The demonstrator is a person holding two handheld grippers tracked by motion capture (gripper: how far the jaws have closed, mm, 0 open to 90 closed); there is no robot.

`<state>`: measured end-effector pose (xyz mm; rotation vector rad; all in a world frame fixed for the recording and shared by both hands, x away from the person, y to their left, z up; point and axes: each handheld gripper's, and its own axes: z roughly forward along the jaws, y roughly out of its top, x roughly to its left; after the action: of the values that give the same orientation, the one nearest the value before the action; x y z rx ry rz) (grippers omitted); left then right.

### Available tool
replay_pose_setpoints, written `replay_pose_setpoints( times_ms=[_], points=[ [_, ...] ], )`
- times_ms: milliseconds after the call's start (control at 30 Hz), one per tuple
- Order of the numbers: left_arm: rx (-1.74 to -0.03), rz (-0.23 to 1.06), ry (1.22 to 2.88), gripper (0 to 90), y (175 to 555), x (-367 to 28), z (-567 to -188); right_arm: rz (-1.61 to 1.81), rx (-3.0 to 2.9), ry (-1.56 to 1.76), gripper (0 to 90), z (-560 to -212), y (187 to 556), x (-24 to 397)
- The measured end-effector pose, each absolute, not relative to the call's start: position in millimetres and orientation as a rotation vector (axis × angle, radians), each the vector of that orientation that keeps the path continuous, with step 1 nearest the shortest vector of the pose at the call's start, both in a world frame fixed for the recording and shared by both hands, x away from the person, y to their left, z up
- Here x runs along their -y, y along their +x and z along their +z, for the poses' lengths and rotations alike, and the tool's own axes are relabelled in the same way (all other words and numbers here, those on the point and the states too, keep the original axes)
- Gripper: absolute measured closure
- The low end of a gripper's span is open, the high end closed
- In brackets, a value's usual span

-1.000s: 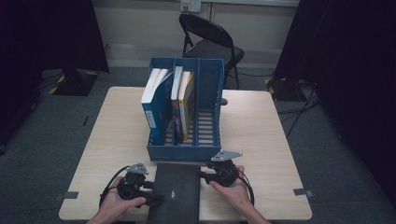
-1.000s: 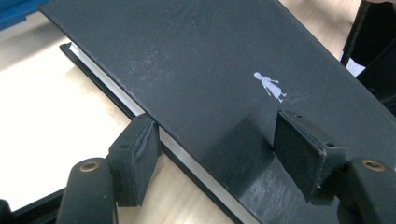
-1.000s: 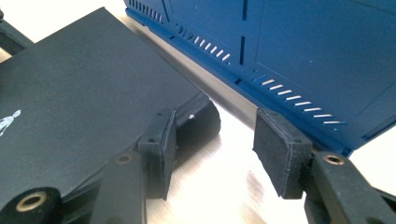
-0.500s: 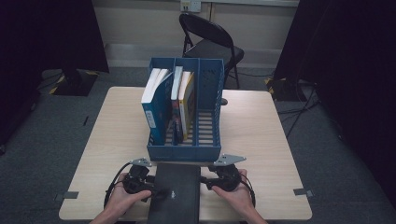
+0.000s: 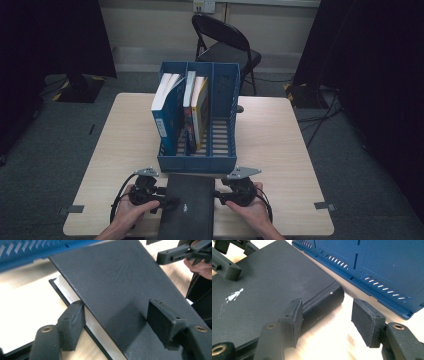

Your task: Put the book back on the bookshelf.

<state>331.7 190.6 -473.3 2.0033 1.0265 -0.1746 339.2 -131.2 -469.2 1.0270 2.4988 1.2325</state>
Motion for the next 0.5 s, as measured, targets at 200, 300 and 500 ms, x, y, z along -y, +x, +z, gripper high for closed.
replay_pose_setpoints(
  times_ms=[200, 300, 500],
  points=[
    [-1.026, -0.167, 1.976, 32.7, 329.2, -190.7, -467.4, 1.229, -2.497, 1.028, 42.1, -469.0, 338.5, 131.8],
    [-1.013, -0.173, 1.942, 34.1, 329.0, -193.5, -463.7, 1.231, -2.495, 1.031, 42.1, -469.2, 338.4, 132.9],
    [-1.020, -0.202, 1.897, 35.1, 329.8, -194.3, -460.5, 1.227, -2.492, 1.037, 42.2, -469.1, 338.0, 134.2]
  ],
)
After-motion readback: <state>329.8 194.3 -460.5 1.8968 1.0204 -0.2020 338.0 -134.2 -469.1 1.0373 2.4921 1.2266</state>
